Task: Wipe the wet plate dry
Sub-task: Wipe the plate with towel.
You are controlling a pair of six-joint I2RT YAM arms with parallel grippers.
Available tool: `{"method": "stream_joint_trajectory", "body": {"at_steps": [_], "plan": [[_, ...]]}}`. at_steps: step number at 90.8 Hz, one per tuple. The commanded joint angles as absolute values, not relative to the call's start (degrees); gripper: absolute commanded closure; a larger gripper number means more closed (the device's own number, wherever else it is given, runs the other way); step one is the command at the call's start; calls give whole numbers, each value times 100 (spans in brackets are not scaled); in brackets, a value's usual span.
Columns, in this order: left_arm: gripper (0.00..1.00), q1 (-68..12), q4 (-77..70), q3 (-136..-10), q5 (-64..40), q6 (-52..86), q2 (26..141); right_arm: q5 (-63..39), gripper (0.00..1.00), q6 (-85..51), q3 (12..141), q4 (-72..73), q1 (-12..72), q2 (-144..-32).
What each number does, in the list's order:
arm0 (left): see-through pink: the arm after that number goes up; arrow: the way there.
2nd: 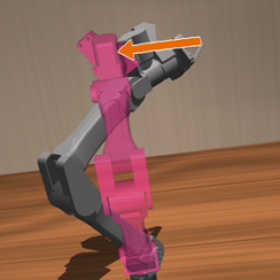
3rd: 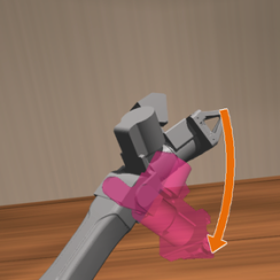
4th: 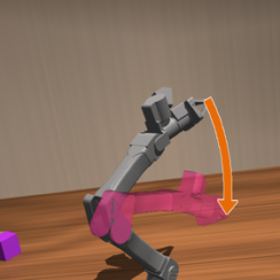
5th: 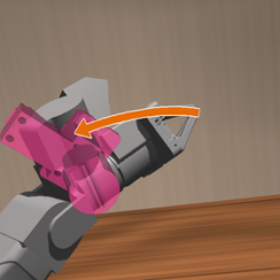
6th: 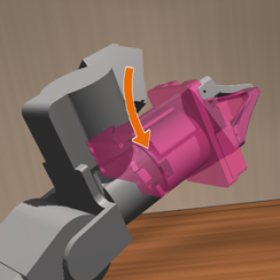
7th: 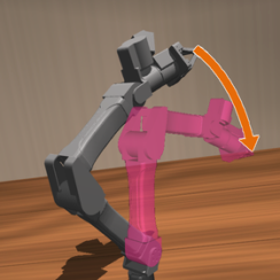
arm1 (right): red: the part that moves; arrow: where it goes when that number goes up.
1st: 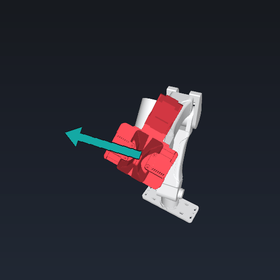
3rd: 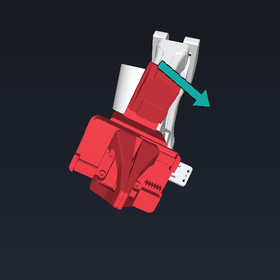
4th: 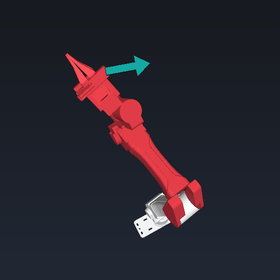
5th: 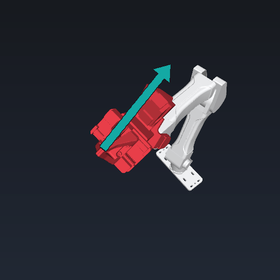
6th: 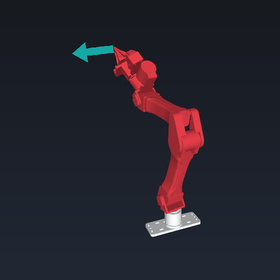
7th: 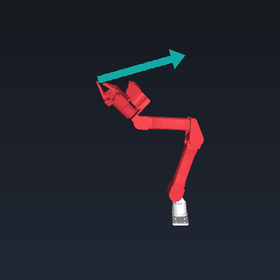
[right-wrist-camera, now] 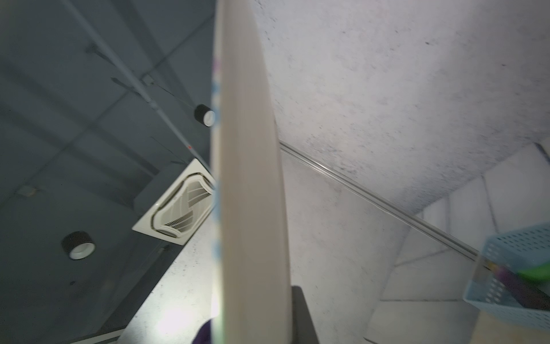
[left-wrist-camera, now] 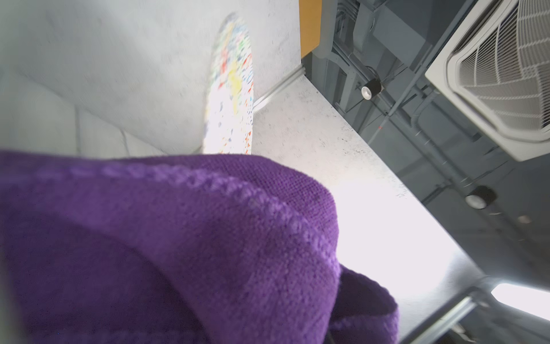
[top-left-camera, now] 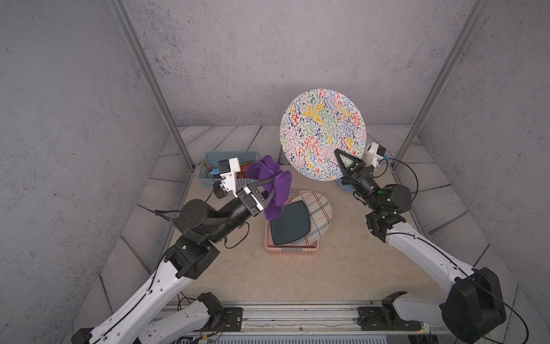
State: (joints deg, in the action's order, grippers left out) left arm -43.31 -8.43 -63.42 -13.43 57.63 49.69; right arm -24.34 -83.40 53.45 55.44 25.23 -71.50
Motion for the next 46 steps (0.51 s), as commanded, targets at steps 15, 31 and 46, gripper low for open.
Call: {"method": "stream_joint_trajectory", "body": {"at_steps": [15, 31, 46], "plan": [[100, -4351, 1131, -6934, -64, 3476, 5964, -2828, 100, -6490, 5679, 3714, 3083, -6514], [100, -4532, 1236, -7132, -238, 3076, 6609, -2756, 100, -6187, 5657, 3557, 3535, -6430], [100, -5007, 1427, -7364, -32, 3027, 7264, -2606, 100, -6133, 5797, 3646, 3847, -6507]]}}
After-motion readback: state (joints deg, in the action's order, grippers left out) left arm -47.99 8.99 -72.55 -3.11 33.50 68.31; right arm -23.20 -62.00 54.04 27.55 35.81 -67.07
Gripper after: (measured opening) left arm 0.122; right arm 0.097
